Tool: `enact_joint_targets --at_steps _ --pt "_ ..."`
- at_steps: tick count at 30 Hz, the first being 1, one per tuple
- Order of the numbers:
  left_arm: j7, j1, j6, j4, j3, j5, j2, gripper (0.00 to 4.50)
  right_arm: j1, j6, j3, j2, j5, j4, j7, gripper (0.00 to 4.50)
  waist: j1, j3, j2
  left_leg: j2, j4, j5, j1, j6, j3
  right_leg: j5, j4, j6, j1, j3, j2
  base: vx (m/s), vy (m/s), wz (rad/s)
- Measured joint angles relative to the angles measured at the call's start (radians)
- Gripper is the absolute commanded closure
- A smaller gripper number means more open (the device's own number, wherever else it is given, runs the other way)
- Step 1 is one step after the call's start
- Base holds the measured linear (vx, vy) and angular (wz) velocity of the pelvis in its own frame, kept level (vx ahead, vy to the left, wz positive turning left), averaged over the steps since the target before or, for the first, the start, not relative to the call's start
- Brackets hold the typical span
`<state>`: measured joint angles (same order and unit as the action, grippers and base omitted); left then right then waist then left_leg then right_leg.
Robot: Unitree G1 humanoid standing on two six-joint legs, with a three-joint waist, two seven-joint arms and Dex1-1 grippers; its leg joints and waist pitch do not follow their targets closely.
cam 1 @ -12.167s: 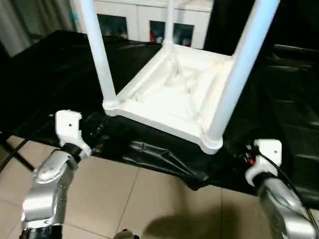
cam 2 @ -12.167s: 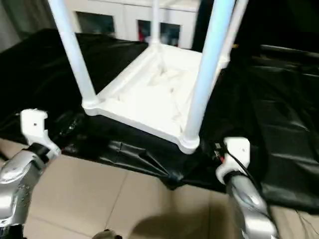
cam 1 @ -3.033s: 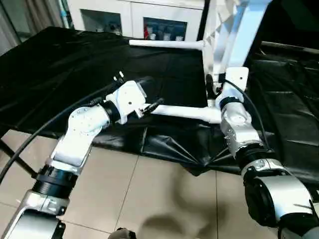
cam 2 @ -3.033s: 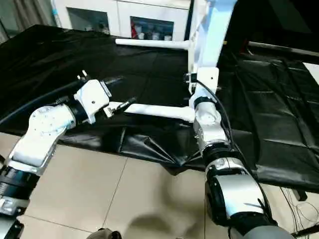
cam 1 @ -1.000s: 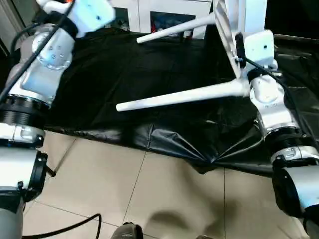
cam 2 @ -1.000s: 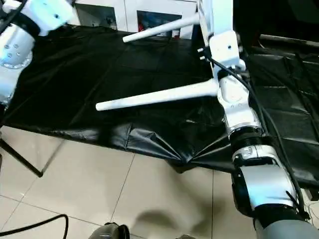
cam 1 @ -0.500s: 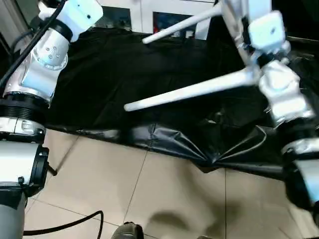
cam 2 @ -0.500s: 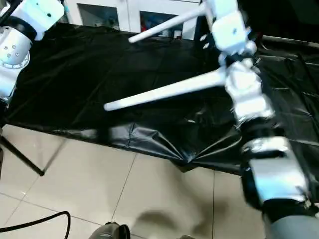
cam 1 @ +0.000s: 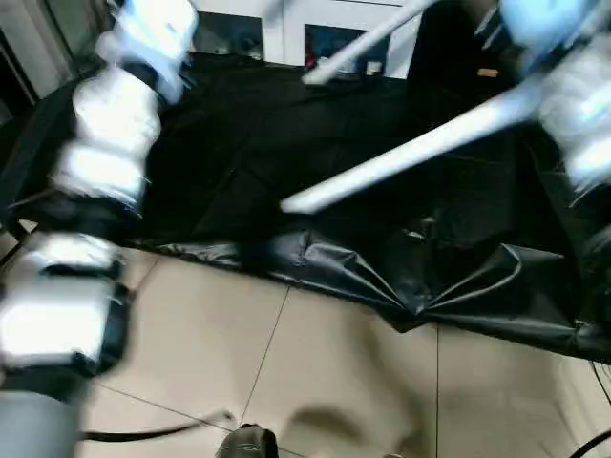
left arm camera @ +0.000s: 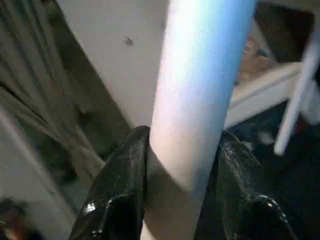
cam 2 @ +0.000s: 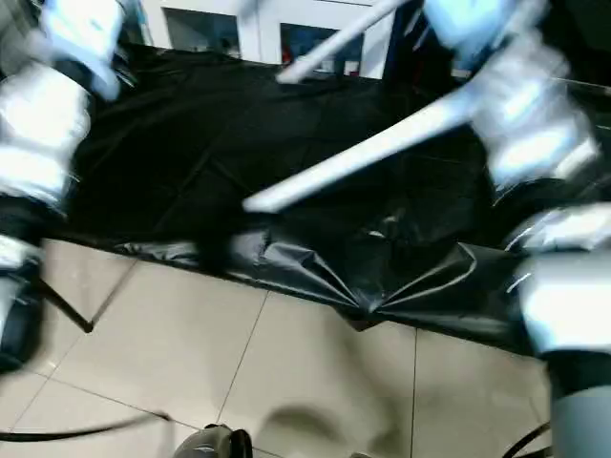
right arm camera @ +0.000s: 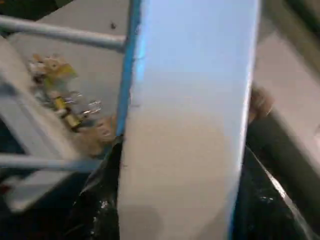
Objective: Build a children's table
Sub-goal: Flip table
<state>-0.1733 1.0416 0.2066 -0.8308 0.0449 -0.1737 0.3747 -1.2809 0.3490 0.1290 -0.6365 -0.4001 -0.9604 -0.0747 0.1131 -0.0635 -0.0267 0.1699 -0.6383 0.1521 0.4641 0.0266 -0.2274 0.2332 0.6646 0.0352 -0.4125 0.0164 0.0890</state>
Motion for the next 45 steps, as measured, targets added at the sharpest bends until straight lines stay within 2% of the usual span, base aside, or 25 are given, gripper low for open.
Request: enact_joint_targets --at_steps 8,11,13,14,15,17,20,25,26,32,35,36,37,41,45 --pt "-0.043 -0.103 -0.071 0.048 0.017 0.092 -0.088 2.95 -0.095 -0.015 0.059 -0.033 -0.071 -0.010 -0.069 2.93 -0.015 -0.002 0.011 -0.003 -0.004 0.000 -0.001 0.006 0.000 -0.005 -0.003 -0.008 0.004 0.000 0.003 0.000 0.000 0.00" --pt "-0.073 -0.175 -0.138 0.122 0.026 0.127 -0.134 2.97 -0.159 0.005 0.096 -0.032 -0.099 -0.075 -0.109 2.93 -0.023 -0.002 0.012 -0.005 -0.004 0.000 -0.002 0.007 0.000 -0.006 -0.005 -0.010 0.007 -0.001 0.004 0.000 0.000 0.00" --pt "-0.083 -0.207 -0.161 0.121 0.026 0.141 -0.157 2.97 -0.183 0.025 0.118 -0.024 -0.122 -0.085 -0.128 2.93 -0.028 -0.004 0.015 -0.005 -0.004 0.000 -0.001 0.007 0.000 -0.008 -0.007 -0.011 0.007 -0.001 0.004 0.000 0.000 0.00" --pt "-0.087 -0.222 -0.168 0.120 0.025 0.149 -0.163 3.00 -0.196 0.036 0.129 -0.018 -0.132 -0.092 -0.142 2.61 -0.031 -0.006 0.019 -0.005 -0.004 0.000 -0.001 0.007 0.000 -0.008 -0.007 -0.010 0.007 -0.001 0.004 0.000 0.000 0.00" --pt "-0.087 -0.228 -0.171 0.116 0.025 0.153 -0.164 3.00 -0.207 0.043 0.135 -0.011 -0.141 -0.103 -0.149 2.61 -0.034 -0.008 0.022 -0.005 -0.004 0.000 -0.001 0.007 0.000 -0.009 -0.007 -0.010 0.007 -0.001 0.004 0.000 0.000 0.00" --pt "-0.088 -0.233 -0.181 0.110 0.025 0.157 -0.162 3.00 -0.219 0.046 0.133 0.007 -0.142 -0.120 -0.151 2.30 -0.035 -0.012 0.030 -0.005 -0.004 0.000 -0.001 0.007 0.000 -0.009 -0.007 -0.010 0.007 -0.001 0.004 0.000 0.000 0.00" --pt "-0.096 -0.246 -0.184 0.099 0.025 0.157 -0.156 3.01 -0.239 0.046 0.134 0.034 -0.140 -0.144 -0.148 2.04 -0.037 -0.014 0.033 -0.005 -0.004 0.000 0.000 0.007 0.000 -0.011 -0.011 -0.011 0.007 -0.001 0.004 0.000 0.000 0.00" --pt "-0.107 -0.254 -0.193 0.097 0.024 0.156 -0.144 3.02 -0.247 0.079 0.132 0.048 -0.132 -0.167 -0.106 1.71 -0.036 -0.016 0.038 -0.005 -0.004 0.000 0.007 0.011 0.000 -0.014 -0.017 -0.011 0.005 0.000 0.004 0.000 0.000 0.00" --pt "-0.110 -0.254 -0.193 0.096 0.022 0.156 -0.141 3.02 -0.247 0.093 0.131 0.048 -0.129 -0.173 -0.094 1.52 -0.036 -0.017 0.039 -0.005 -0.004 0.000 0.009 0.013 0.000 -0.015 -0.018 -0.011 0.004 0.000 0.004 0.000 0.000 0.00" --pt "-0.130 -0.253 -0.193 0.084 0.016 0.155 -0.128 3.02 -0.243 0.147 0.124 0.052 -0.126 -0.194 -0.057 1.08 -0.036 -0.018 0.042 -0.005 -0.004 0.001 0.009 0.015 -0.002 -0.015 -0.018 -0.011 0.003 -0.001 0.004 0.000 0.000 0.00" --pt "-0.135 -0.252 -0.191 0.078 0.015 0.155 -0.122 3.02 -0.205 0.279 0.127 0.083 -0.118 -0.179 -0.052 0.84 -0.041 -0.018 0.042 -0.005 -0.004 0.001 0.009 0.015 -0.002 -0.015 -0.017 -0.010 0.002 -0.001 0.004 0.000 0.000 0.00" --pt "-0.141 -0.249 -0.190 0.078 0.007 0.153 -0.125 3.02 -0.197 0.306 0.131 0.103 -0.111 -0.173 -0.052 0.84 -0.041 -0.018 0.042 -0.005 -0.004 0.001 0.009 0.015 -0.002 -0.015 -0.017 -0.009 0.002 -0.001 0.004 0.000 0.000 0.00" --pt "-0.144 -0.247 -0.190 0.078 -0.002 0.152 -0.129 3.02 -0.192 0.327 0.137 0.112 -0.108 -0.159 -0.057 0.64 -0.038 -0.018 0.042 -0.005 -0.004 0.001 0.009 0.015 -0.002 -0.015 -0.017 -0.009 0.002 -0.001 0.004 0.000 0.000 0.00" --pt "-0.154 -0.238 -0.184 0.079 -0.021 0.150 -0.134 3.02 -0.170 0.363 0.155 0.125 -0.108 -0.145 -0.069 0.62 -0.030 -0.017 0.044 -0.005 -0.006 0.001 0.008 0.016 -0.002 -0.016 -0.018 -0.011 0.005 -0.001 0.004 0.000 0.000 0.00" --pt "-0.156 -0.238 -0.183 0.080 -0.021 0.149 -0.133 3.02 -0.163 0.375 0.156 0.125 -0.109 -0.149 -0.057 0.62 -0.033 -0.017 0.045 -0.005 -0.007 0.001 0.008 0.016 -0.002 -0.018 -0.018 -0.012 0.004 -0.001 0.004 0.000 0.000 0.00"
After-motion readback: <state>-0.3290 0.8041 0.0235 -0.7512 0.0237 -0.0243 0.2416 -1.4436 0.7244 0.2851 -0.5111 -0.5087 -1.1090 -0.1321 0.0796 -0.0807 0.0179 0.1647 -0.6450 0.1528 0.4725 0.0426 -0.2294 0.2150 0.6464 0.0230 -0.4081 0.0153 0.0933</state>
